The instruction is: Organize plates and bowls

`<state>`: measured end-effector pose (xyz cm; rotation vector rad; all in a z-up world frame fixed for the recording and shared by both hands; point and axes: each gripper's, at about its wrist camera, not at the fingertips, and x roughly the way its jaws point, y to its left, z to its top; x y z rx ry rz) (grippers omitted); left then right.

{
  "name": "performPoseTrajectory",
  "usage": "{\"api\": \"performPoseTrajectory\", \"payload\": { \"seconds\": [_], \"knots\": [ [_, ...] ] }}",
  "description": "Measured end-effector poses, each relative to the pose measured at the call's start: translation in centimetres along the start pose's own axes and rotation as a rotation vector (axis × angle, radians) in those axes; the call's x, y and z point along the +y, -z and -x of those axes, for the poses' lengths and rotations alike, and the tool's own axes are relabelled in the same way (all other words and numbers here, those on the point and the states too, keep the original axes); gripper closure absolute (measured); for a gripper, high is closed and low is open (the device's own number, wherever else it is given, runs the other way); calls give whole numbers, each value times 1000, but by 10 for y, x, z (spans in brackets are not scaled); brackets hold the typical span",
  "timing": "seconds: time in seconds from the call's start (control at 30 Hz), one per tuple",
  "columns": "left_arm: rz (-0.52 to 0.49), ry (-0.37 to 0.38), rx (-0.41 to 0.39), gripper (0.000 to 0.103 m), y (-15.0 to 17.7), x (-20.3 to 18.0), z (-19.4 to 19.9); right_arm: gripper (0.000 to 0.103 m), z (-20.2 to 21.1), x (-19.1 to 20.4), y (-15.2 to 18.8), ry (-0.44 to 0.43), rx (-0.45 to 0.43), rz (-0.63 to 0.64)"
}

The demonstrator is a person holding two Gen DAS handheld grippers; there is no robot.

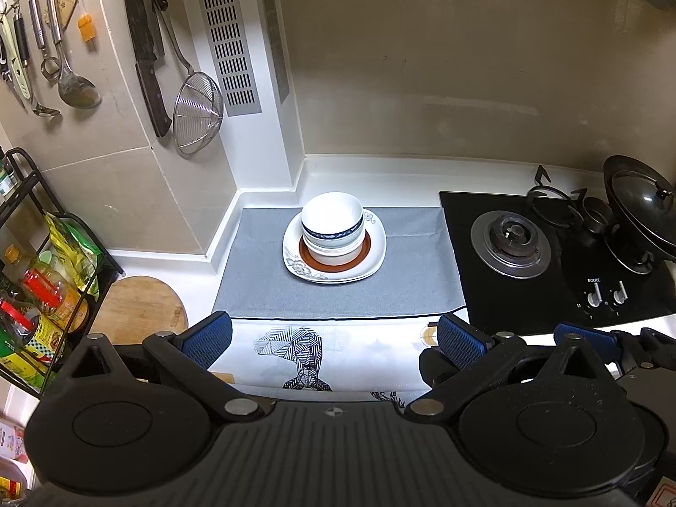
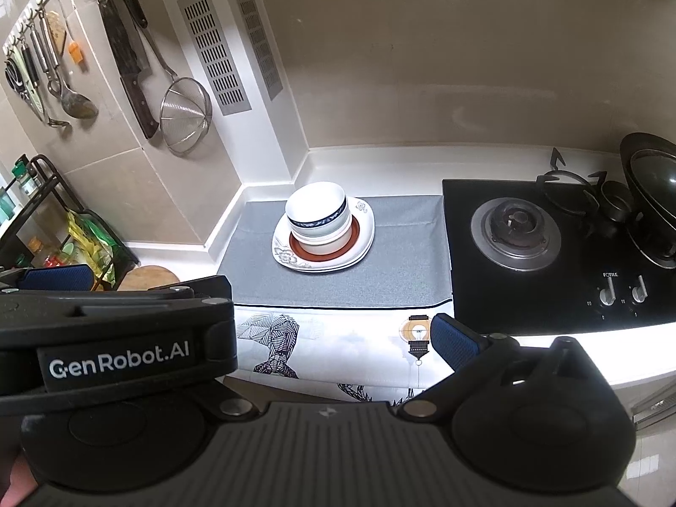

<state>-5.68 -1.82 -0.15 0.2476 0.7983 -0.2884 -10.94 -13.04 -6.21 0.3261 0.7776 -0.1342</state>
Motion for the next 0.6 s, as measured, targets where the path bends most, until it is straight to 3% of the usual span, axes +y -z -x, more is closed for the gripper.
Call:
{"api": "performPoseTrajectory", "payload": {
  "seconds": [0.6],
  "knots": [
    [-13, 43, 30, 0, -20, 27, -38, 1, -37, 13, -20, 35, 29, -8]
  ]
}}
